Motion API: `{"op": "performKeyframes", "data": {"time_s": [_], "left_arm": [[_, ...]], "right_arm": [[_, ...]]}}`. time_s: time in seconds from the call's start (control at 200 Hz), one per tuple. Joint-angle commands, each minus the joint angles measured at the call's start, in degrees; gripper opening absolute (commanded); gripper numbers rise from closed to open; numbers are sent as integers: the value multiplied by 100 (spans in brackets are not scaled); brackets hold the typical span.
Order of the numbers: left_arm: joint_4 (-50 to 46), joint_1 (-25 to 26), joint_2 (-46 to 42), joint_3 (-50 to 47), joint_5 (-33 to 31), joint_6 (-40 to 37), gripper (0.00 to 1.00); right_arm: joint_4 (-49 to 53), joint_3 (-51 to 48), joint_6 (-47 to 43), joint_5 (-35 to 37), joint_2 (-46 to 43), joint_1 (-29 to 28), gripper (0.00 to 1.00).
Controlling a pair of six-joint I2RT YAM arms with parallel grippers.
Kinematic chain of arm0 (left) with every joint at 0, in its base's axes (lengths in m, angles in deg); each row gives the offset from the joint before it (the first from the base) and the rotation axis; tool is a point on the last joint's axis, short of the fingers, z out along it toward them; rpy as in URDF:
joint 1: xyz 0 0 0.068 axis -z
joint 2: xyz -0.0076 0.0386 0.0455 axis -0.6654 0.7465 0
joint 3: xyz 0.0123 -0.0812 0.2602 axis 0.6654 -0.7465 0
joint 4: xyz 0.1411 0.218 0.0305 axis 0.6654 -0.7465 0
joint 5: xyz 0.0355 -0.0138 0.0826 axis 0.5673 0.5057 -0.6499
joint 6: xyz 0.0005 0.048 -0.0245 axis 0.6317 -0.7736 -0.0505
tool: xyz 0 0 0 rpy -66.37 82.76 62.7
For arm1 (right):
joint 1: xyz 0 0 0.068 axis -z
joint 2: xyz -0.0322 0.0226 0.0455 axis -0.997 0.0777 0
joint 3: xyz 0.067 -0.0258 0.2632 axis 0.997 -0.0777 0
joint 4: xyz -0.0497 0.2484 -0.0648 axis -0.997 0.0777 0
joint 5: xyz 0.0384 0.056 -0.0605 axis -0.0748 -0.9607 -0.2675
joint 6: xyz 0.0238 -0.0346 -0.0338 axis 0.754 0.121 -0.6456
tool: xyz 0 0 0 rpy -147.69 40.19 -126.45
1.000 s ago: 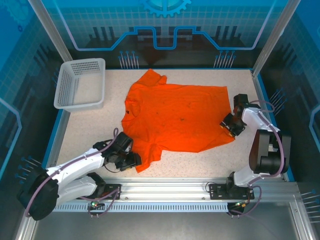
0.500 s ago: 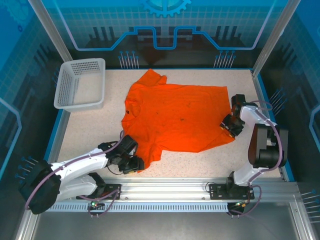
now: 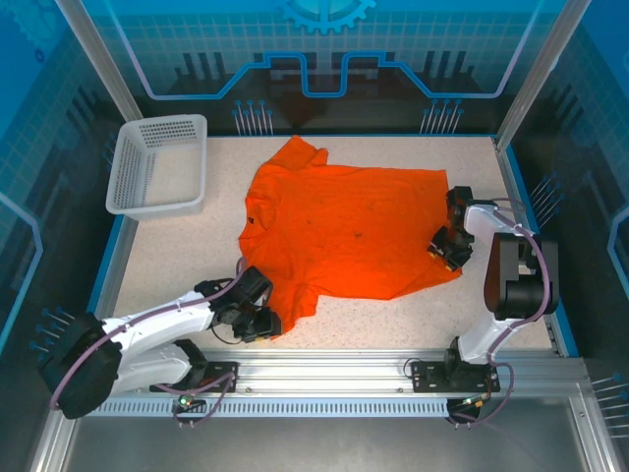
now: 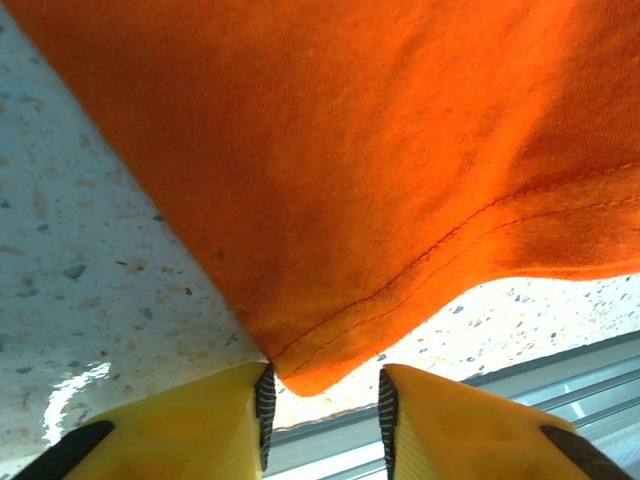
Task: Fold and stack the t-shirts
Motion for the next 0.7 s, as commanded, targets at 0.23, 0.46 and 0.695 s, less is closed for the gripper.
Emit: {"op": "performKeyframes", "data": {"time_s": [0.23, 0.46, 0.695], "left_arm": [[-30, 46, 70, 35, -347, 150, 11], [-245, 44, -21, 96, -541, 115, 0], [-497, 46, -200, 232, -688, 49, 0]], "right_arm": [[132, 123, 100, 218, 110, -58, 36], [125, 127, 112, 201, 135, -59, 30], [132, 149, 79, 160, 173, -58, 17]]}}
